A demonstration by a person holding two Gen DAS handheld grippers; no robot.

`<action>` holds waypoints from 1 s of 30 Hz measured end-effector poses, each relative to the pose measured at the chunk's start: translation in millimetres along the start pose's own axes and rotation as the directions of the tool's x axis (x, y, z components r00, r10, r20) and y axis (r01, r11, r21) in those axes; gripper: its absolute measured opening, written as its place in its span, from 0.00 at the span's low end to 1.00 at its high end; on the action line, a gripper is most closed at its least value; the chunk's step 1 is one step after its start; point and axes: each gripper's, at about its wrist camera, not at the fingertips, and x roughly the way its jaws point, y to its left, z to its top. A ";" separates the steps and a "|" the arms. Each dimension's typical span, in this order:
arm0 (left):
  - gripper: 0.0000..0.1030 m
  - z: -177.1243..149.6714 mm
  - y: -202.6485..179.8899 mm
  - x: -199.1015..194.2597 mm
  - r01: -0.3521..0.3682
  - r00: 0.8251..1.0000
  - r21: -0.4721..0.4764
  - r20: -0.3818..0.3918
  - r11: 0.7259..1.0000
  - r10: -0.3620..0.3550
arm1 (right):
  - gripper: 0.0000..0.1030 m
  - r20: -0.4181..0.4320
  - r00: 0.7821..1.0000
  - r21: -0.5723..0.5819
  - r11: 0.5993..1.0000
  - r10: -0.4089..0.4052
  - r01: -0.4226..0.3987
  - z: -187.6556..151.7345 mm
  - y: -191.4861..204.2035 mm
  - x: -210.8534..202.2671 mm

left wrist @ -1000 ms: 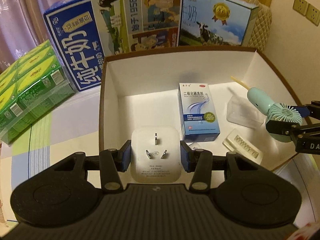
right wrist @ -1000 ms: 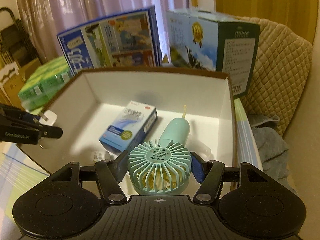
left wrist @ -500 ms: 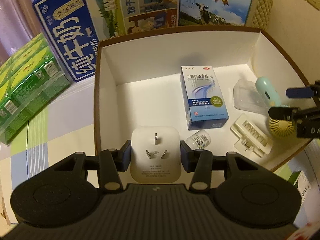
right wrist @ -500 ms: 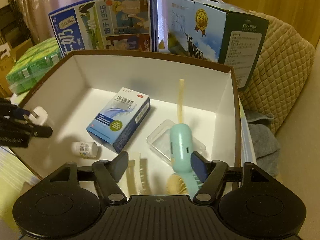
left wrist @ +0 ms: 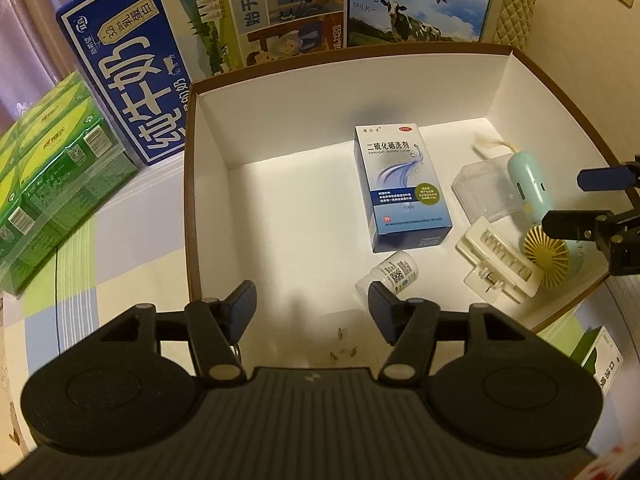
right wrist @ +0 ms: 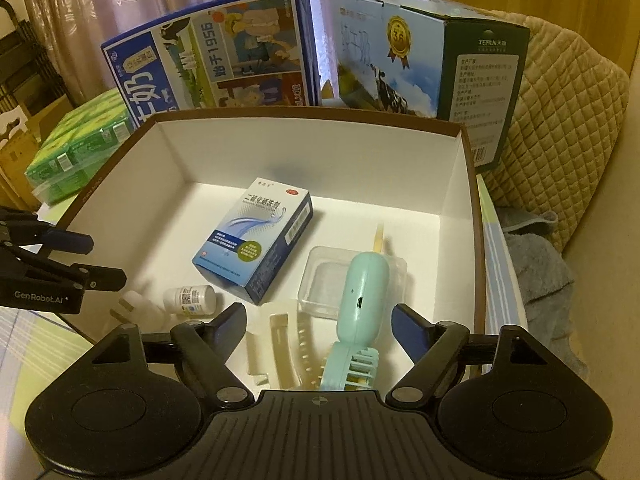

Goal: Organize rigid objects
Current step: 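Open the left tool releasing the plug while the right tool releases the fan in the box, then withdraw both tools from the box toward the blue tube and spray bottle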

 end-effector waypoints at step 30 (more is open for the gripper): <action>0.56 -19.0 -4.4 -76.2 0.059 0.989 -0.077 0.138 0.995 -0.048 | 0.75 0.074 0.997 0.082 0.997 -0.002 -0.004 -27.5 3.2 -55.8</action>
